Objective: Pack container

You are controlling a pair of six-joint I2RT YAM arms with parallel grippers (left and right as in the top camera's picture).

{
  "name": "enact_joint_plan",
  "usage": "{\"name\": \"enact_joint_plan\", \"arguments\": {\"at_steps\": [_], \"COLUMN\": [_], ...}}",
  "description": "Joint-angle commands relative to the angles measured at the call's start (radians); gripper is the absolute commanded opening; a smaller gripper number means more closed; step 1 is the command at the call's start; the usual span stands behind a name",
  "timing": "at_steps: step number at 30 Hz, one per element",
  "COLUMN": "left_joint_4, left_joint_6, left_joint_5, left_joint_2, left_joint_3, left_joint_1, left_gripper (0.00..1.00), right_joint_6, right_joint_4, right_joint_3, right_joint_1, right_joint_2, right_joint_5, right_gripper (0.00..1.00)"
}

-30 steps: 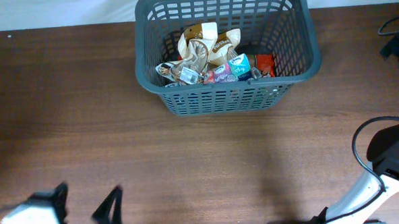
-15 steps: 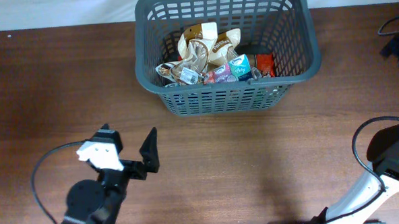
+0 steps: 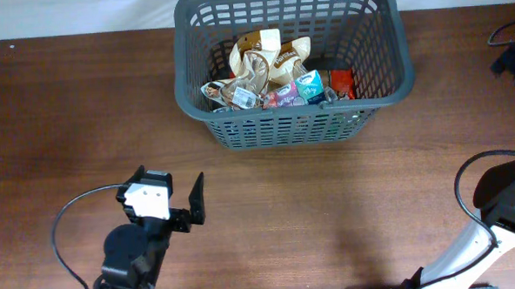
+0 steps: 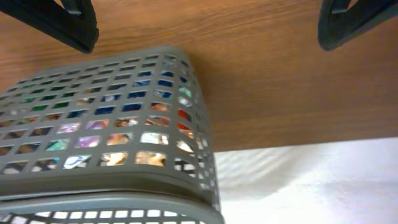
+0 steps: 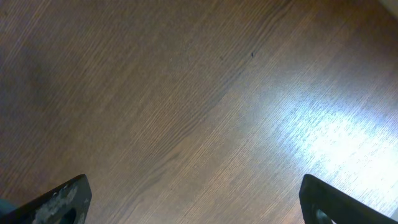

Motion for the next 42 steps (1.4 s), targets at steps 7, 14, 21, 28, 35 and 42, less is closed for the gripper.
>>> {"name": "enact_joint_plan", "arguments": {"at_steps": [7, 14, 21, 28, 35, 42], "left_joint_4": [-0.174, -0.200, -0.153, 0.028, 0.122, 0.143], "left_joint_6": [0.077, 0.151, 0.156, 0.155, 0.156, 0.160], "left_joint_5": [0.078, 0.081, 0.078, 0.126, 0.130, 0.117], "left_joint_2": [-0.155, -0.249, -0.276, -0.372, -0.410, -0.410], "left_joint_3": [-0.012, -0.014, -0.067, -0.225, -0.300, -0.311], "left_joint_1": [0.185, 0.218, 0.218, 0.238, 0.245, 0.245], "left_gripper": [0.99, 0.99, 0.99, 0.99, 0.99, 0.99], "right_joint_6": [0.013, 0.013, 0.013, 0.013, 0.013, 0.013], "right_joint_4": [0.000, 0.000, 0.000, 0.000, 0.000, 0.000], "right_joint_3": [-0.005, -0.005, -0.005, -0.005, -0.005, -0.005], "right_joint_1": [-0.004, -0.004, -0.004, -0.004, -0.004, -0.004], "right_joint_2": [-0.012, -0.012, -0.012, -0.012, -0.012, -0.012], "right_joint_5": [0.016, 0.016, 0.016, 0.016, 0.016, 0.016], "right_gripper": [0.99, 0.99, 0.99, 0.99, 0.99, 0.99]}}
